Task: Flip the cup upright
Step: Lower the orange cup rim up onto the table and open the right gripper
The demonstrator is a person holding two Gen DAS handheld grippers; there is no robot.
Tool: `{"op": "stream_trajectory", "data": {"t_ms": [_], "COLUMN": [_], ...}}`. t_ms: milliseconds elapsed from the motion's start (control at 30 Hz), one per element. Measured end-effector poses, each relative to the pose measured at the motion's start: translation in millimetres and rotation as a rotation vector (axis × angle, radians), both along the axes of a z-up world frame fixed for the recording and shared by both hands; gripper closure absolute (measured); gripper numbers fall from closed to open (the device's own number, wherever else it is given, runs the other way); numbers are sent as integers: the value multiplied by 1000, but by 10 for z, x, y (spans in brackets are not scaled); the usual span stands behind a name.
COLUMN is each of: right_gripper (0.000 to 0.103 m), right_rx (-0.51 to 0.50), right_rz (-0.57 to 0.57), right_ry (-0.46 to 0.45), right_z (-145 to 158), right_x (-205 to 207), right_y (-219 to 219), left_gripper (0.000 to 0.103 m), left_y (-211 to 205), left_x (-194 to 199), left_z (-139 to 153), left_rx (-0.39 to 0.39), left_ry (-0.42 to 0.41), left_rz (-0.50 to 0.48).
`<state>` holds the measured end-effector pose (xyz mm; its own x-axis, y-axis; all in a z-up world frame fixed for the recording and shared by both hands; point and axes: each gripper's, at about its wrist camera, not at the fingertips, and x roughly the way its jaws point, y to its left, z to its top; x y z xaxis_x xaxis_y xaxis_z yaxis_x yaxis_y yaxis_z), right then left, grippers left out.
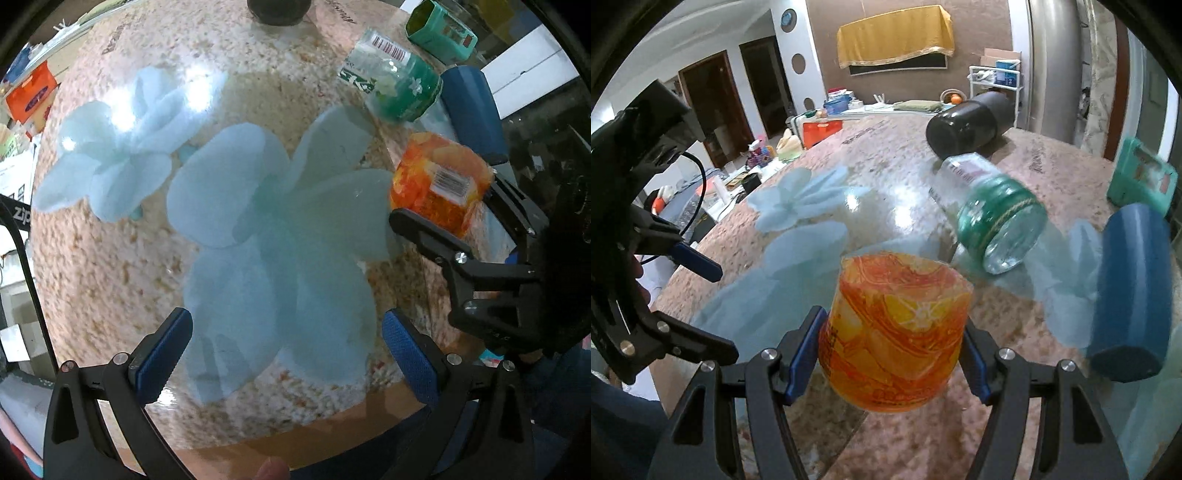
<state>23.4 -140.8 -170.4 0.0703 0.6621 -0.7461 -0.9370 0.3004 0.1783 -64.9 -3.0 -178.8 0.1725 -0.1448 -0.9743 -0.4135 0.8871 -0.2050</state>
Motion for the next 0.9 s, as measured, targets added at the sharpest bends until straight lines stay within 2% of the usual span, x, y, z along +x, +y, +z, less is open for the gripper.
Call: {"op": "stream_trajectory", "data": {"t_ms": [267, 300, 333, 500, 567, 633, 667, 900], "right_gripper": [37, 31, 20, 15, 13, 3, 2, 2], "right_rx": [-18, -23, -27, -21, -22, -29, -34, -108], "right_rz": [-6, -4, -6, -33, -30, -31, -25, -55], "right_ry": [35, 47, 61, 64, 64, 62, 77, 52], "right_z": [-53, -67, -77, -36, 27, 120, 155, 626], "right_x": [-7, 0, 9, 21, 20, 17, 22, 19], "right_y": [-103, -94, -89, -104, -109, -107, -108, -150], "left_gripper": [0, 0, 0, 0, 0, 0, 0, 0], "left_y": [-156, -222, -239, -294, -293, -307, -304, -304], "left_x": [28, 51, 47, 20, -5, -28, -32, -92], "left_z": [-84, -103, -94, -46, -1, 61, 96, 480], "left_rx": [23, 21, 20, 18, 10, 7, 8, -3], "left_ry": [10, 9, 9, 4, -6, -14, -17, -63], "left_rz": [6, 6, 3, -11, -7, -4, -3, 4]}}
